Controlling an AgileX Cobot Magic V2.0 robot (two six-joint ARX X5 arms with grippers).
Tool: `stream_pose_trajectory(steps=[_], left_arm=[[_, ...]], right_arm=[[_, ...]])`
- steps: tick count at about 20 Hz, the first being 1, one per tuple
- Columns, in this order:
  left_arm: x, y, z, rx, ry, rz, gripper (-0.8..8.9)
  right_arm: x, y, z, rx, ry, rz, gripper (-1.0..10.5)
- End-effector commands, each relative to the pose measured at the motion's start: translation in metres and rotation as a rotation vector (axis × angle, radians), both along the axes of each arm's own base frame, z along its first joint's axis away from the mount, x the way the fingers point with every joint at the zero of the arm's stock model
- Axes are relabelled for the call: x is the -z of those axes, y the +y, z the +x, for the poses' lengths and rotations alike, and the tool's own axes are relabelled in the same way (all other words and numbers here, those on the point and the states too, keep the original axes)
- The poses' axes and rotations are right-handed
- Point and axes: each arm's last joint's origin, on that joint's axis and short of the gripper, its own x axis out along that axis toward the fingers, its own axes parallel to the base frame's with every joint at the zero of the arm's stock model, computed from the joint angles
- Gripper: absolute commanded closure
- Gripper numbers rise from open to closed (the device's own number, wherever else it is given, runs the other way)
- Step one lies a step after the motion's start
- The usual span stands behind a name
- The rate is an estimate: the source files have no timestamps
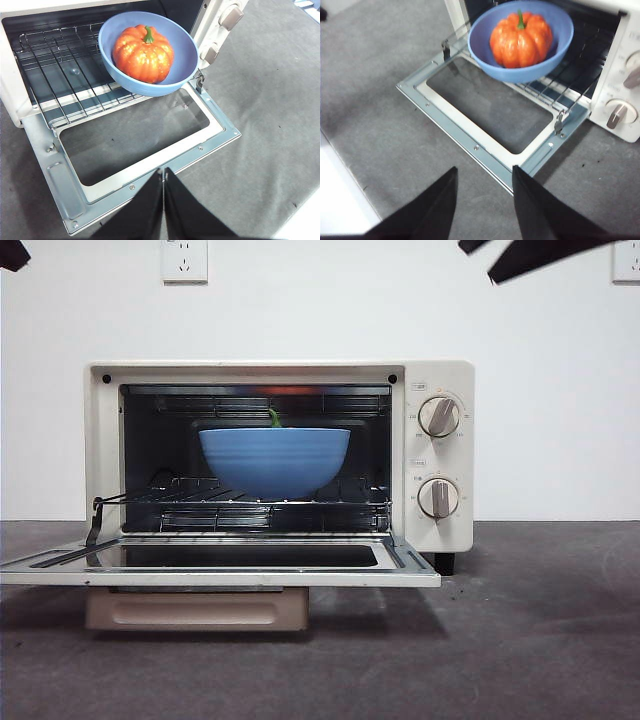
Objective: Place pumpkin in the steamer
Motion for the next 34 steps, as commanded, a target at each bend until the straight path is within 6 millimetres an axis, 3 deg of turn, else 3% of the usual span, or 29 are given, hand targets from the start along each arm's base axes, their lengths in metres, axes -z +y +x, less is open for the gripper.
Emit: stream_pose_trajectory(steps=[1, 8, 11, 20, 27, 34], left_arm=[[-0.002, -0.001, 0.001, 0.002, -0.011, 0.0, 7.99], [-0.002, -0.001, 0.001, -0.004, -0.008, -0.008, 7.99], [0.002, 0.001, 0.008, -0.102, -0.005, -0.052, 7.99], [0.072, 0.029, 0.04, -0.399, 0.09, -0.149, 8.01], [0.119, 0.042, 0.076, -0.447, 0.283, -0.141, 8.01], [0.158, 0.042, 0.106, -0.409, 0.398, -0.138, 8.01]], right_arm=[[-0.004, 0.002, 0.0, -0.018, -0.023, 0.017, 7.7], [-0.005, 0.003, 0.0, -0.018, -0.032, 0.027, 7.7], [-0.005, 0.003, 0.0, -0.017, -0.028, 0.027, 7.7], [-0.005, 0.003, -0.001, -0.043, -0.017, 0.036, 7.7], [-0.005, 0.003, -0.001, -0.067, -0.019, 0.037, 7.7], [-0.005, 0.003, -0.001, -0.072, -0.016, 0.038, 7.7]])
